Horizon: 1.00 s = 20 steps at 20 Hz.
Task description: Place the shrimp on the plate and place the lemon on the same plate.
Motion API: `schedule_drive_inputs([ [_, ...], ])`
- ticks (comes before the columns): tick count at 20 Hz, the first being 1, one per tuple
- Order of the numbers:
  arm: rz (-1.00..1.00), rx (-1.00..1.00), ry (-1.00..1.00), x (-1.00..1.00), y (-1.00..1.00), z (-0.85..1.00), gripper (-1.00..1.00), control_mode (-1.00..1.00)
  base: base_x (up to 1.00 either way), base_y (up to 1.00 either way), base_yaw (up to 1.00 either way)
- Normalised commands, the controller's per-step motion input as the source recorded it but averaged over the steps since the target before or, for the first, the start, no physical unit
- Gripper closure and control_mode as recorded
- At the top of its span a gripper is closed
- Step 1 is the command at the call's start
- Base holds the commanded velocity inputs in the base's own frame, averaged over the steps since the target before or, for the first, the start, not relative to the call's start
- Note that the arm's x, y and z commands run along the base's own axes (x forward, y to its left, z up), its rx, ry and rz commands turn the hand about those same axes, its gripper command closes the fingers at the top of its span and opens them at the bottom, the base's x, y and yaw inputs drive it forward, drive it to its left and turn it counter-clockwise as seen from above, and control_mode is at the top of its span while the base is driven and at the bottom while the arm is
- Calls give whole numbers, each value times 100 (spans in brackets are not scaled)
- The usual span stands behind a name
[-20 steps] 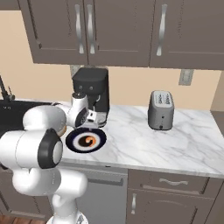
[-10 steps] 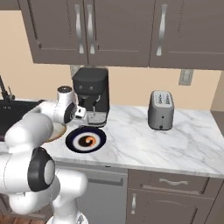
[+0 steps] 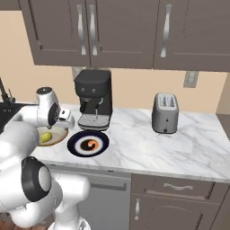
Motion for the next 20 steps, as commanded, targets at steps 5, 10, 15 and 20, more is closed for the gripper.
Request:
schedule_drive_inputs([
  [5, 0, -3, 0, -5, 65, 11, -100, -100, 0, 0, 0],
  [10, -1, 0, 4, 0, 48, 10, -100, -100, 0, 0, 0],
  [15, 0, 0, 17, 0, 27, 1, -100, -100, 0, 0, 0],
  [20, 0, 0, 7, 1, 17, -15, -100, -100, 0, 0, 0],
])
